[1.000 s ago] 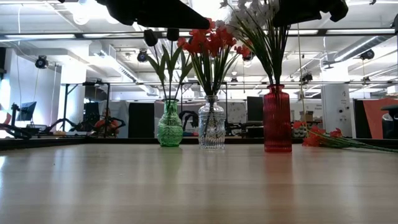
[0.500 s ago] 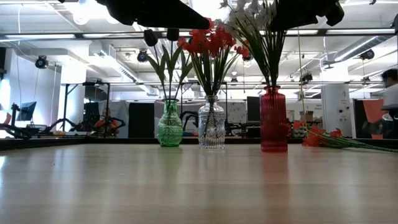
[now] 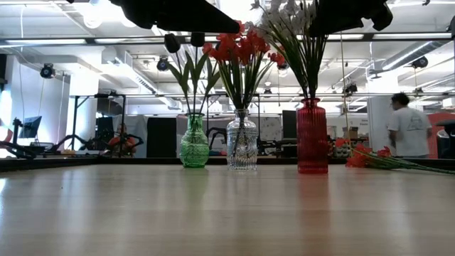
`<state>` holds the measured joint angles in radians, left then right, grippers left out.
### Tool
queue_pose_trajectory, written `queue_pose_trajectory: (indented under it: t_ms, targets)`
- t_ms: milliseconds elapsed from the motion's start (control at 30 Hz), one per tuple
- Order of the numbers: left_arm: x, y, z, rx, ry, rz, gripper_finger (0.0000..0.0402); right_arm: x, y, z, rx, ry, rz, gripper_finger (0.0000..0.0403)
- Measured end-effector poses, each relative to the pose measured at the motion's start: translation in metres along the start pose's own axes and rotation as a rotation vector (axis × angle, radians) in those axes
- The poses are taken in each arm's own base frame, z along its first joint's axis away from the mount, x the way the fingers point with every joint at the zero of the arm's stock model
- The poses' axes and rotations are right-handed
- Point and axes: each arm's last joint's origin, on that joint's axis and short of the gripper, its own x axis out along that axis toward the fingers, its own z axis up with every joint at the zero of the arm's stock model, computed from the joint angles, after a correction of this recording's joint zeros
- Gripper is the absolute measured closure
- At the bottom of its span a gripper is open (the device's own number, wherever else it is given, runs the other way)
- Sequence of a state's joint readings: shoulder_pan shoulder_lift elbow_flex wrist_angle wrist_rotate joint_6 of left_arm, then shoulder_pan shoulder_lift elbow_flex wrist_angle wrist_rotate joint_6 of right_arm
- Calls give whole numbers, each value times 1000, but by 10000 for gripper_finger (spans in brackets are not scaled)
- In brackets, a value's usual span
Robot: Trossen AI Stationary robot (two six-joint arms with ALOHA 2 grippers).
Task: Sort flowers into vase by color
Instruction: Put the white flowers into the red vase
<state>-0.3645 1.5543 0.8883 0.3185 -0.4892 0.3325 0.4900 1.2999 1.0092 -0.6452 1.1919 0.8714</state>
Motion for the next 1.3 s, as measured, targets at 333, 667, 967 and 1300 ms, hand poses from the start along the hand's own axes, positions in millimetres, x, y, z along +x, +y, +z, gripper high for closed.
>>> queue_pose_trajectory:
  t_ms: [333,667,967,1300]
  targets:
    - [0,0,0,0,0,0,182,0,0,0,22,16,14,385]
    - [0,0,0,0,0,-1,182,-3,-3,9,58,14,26,385]
    - [0,0,0,-1,-2,-1,182,2,-4,26,44,26,30,385]
    - [0,0,0,-1,-2,0,182,16,-8,27,63,112,51,385]
